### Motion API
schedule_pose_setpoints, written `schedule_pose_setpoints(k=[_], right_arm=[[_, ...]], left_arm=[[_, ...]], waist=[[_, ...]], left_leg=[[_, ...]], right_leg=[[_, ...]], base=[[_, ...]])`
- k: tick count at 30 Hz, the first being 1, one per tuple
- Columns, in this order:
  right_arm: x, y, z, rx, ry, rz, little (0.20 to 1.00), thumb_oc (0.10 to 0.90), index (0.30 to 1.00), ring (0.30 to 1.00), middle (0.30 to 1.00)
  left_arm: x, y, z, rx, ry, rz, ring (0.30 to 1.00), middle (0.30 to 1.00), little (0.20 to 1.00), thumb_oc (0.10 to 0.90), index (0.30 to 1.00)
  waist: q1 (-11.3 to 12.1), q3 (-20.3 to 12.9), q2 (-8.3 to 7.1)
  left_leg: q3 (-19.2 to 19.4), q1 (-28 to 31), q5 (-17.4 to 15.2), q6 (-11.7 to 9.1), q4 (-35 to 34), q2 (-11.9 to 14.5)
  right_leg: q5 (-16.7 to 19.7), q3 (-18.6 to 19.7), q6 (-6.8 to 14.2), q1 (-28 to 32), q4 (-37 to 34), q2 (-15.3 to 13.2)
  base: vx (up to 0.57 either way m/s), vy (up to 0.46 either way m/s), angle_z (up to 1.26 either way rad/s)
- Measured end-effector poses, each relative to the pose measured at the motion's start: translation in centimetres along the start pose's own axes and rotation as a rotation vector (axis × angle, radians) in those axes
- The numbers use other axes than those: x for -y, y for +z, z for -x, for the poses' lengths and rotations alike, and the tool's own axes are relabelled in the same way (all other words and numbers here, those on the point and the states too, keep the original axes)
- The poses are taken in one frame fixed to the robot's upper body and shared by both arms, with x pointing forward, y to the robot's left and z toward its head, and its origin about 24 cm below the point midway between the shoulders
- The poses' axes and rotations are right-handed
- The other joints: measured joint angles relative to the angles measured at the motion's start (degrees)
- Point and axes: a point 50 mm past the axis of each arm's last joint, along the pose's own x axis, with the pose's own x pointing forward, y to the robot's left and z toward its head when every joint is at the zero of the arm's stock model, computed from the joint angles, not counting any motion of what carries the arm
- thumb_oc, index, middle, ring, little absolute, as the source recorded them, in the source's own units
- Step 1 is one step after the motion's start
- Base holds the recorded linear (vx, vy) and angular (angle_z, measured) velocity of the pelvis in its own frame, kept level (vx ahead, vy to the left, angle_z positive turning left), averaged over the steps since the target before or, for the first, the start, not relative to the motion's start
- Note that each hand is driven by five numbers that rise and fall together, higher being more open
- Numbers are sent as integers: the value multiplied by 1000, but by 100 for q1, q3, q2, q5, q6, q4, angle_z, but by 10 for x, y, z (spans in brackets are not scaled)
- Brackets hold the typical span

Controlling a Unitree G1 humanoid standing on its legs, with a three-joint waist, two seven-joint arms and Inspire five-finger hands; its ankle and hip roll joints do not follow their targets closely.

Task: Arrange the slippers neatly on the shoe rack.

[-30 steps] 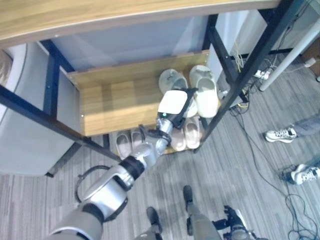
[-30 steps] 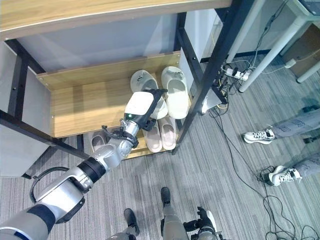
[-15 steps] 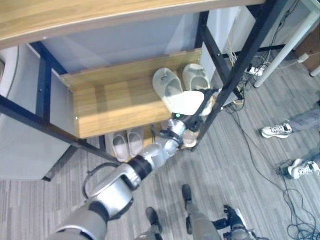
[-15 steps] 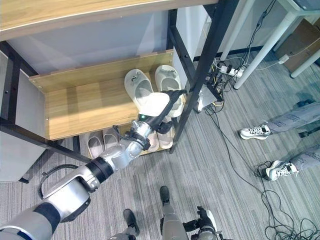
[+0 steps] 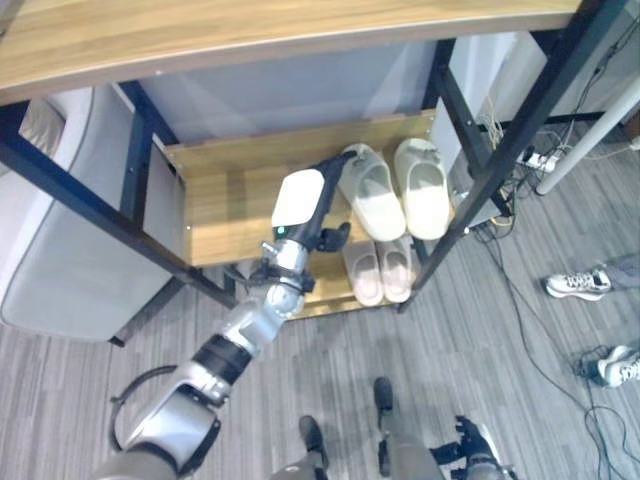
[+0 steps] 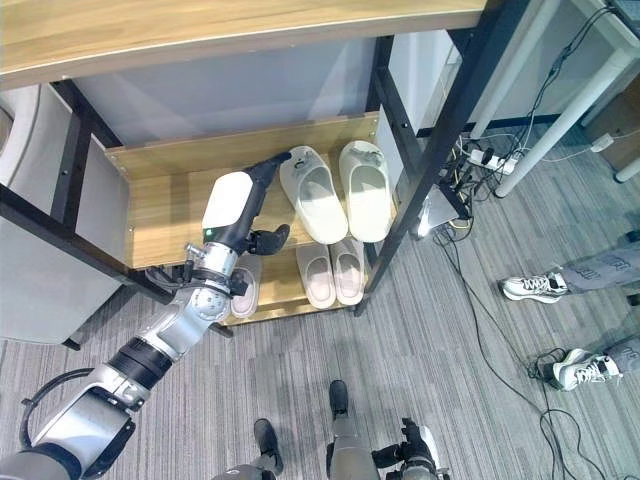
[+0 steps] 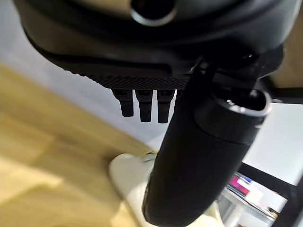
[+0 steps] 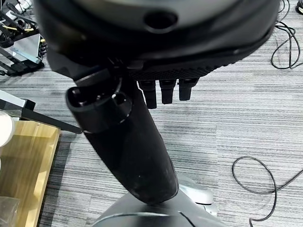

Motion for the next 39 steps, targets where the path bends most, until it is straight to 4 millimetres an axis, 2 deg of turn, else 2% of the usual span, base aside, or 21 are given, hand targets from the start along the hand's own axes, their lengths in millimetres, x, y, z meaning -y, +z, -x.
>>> schedule_pose_setpoints(k=[3, 5, 8, 11, 14, 17, 18, 19, 20, 21, 23, 29, 35, 39], right_arm=[[-1, 2, 0, 0, 2, -1, 900, 800, 900, 900, 900], [-2, 2, 0, -3, 5, -1, 900, 800, 900, 900, 900], [-3, -1, 0, -15, 9, 13, 900, 800, 900, 900, 900], [-4, 2, 0, -2, 18, 38, 900, 800, 900, 900, 900], [-10, 4, 1, 2, 35, 39, 900, 800, 900, 900, 900], [-12, 9, 0, 17, 43, 56, 900, 800, 900, 900, 900], [-12, 11, 0, 21, 43, 61, 900, 800, 900, 900, 900], [-13, 12, 0, 21, 46, 63, 900, 800, 900, 900, 900], [-16, 12, 0, 18, 53, 65, 900, 800, 900, 900, 900], [-17, 12, 0, 18, 55, 64, 900, 800, 900, 900, 900], [-17, 12, 0, 20, 55, 64, 900, 800, 900, 900, 900], [-16, 14, 0, 25, 54, 62, 900, 800, 900, 900, 900], [-15, 8, 0, 3, 56, 62, 900, 800, 900, 900, 900], [-15, 5, 1, -6, 65, 63, 900, 800, 900, 900, 900]], left_arm=[[18, -26, 7, -211, -47, 104, 900, 900, 900, 800, 900], [22, -37, 11, -277, -55, 119, 900, 900, 900, 800, 900], [22, -28, -5, -292, -63, 164, 900, 900, 900, 800, 900], [23, -18, -18, -265, -107, 157, 900, 900, 900, 800, 900], [24, -16, -21, -280, -114, 207, 900, 900, 900, 800, 900], [23, -10, -30, -305, -97, 276, 900, 900, 900, 800, 900], [21, -9, -34, -310, -89, 287, 900, 900, 900, 800, 900], [17, -5, -40, -296, -93, 288, 900, 900, 900, 800, 900], [17, 0, -43, -291, -98, 315, 900, 900, 900, 800, 900], [18, 2, -44, -289, -100, 330, 900, 900, 900, 800, 900], [19, 14, -50, -280, -99, 382, 900, 900, 900, 800, 900], [23, 16, -50, -301, -131, 487, 900, 900, 900, 800, 900], [29, 20, -48, -260, -176, 401, 900, 900, 900, 800, 900], [25, 17, -48, -249, -178, 356, 900, 900, 900, 800, 900]], waist=[[-102, -2, -5], [-160, -4, -9], [-139, -13, -25], [-95, -81, -91], [-105, -180, -258], [-109, -228, -337], [-118, -230, -341], [-174, -261, -389], [-268, -314, -469], [-302, -330, -486], [-302, -335, -475], [-228, -339, -463], [-231, -334, -456], [-258, -328, -439]], left_leg=[[15, -11, -8, 3, 0, -2], [23, -36, -9, 1, -1, -1], [20, -63, -13, -5, -1, -6], [1, -217, -3, -24, 1, -26], [21, -273, 4, -26, 1, -60], [108, -350, 11, -6, 0, -9], [159, -372, 21, 36, -1, 24], [176, -401, 32, 79, 1, -4], [151, -413, 2, 57, 2, -84], [145, -411, 7, 81, 3, -101], [185, -445, 4, 85, 3, -91], [151, -453, -14, 95, 2, -117], [162, -416, -23, 123, 2, -190], [168, -358, -20, 127, 2, -166]], right_leg=[[22, 11, -15, -15, 0, 4], [5, 17, 6, -43, 0, 7], [-50, 11, 67, -70, -2, -4], [-82, 1, 42, -229, 15, -51], [-115, 24, 70, -356, 92, -80], [-398, -10, 306, -507, 158, -93], [-453, -89, 316, -528, 227, -93], [-444, -200, 293, -596, 327, -145], [-242, -185, 190, -643, 368, -209], [-129, -155, 133, -647, 362, -213], [8, -97, 46, -647, 219, -164], [56, -109, 48, -606, 165, -179], [57, -86, 68, -598, 208, -245], [49, -83, 77, -530, 171, -240]], base=[[3, 5, -1], [0, 0, 0], [2, 6, 2], [9, 7, 4], [22, 1, -1], [28, 7, -11], [18, 6, -18], [32, 12, -5], [22, 7, 3], [20, 8, -3], [8, 6, -16], [7, 9, 2], [0, 0, 0], [0, 0, 0]])
